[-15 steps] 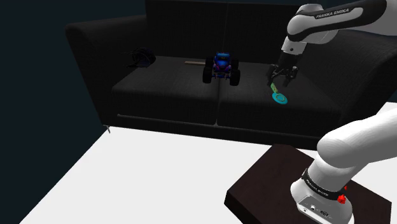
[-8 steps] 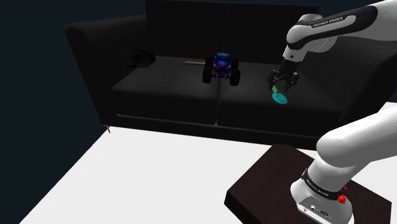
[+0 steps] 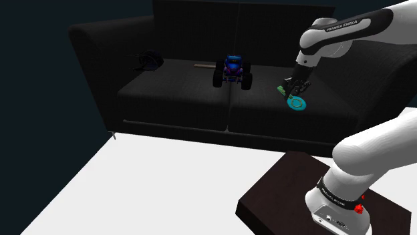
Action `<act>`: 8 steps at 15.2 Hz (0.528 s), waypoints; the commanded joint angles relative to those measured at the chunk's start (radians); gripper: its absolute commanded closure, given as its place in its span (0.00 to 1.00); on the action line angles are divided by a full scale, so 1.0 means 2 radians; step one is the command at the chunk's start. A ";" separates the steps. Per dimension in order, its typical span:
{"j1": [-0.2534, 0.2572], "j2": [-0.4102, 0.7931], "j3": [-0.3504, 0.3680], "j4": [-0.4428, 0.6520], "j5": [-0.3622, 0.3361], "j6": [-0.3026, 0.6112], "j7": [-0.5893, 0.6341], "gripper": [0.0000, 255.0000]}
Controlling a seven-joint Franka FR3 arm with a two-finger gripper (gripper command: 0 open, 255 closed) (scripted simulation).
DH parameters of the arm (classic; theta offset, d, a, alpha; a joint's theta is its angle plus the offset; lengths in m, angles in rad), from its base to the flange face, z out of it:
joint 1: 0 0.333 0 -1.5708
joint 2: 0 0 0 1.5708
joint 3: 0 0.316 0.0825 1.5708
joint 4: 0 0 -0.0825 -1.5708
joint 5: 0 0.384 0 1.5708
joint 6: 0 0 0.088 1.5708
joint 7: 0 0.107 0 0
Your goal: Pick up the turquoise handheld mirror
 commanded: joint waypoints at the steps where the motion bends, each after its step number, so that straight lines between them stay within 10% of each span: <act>1: 0.000 0.002 0.000 -0.002 0.000 -0.001 0.000 1.00; 8: 0.000 -0.005 0.002 0.013 0.000 -0.022 0.003 1.00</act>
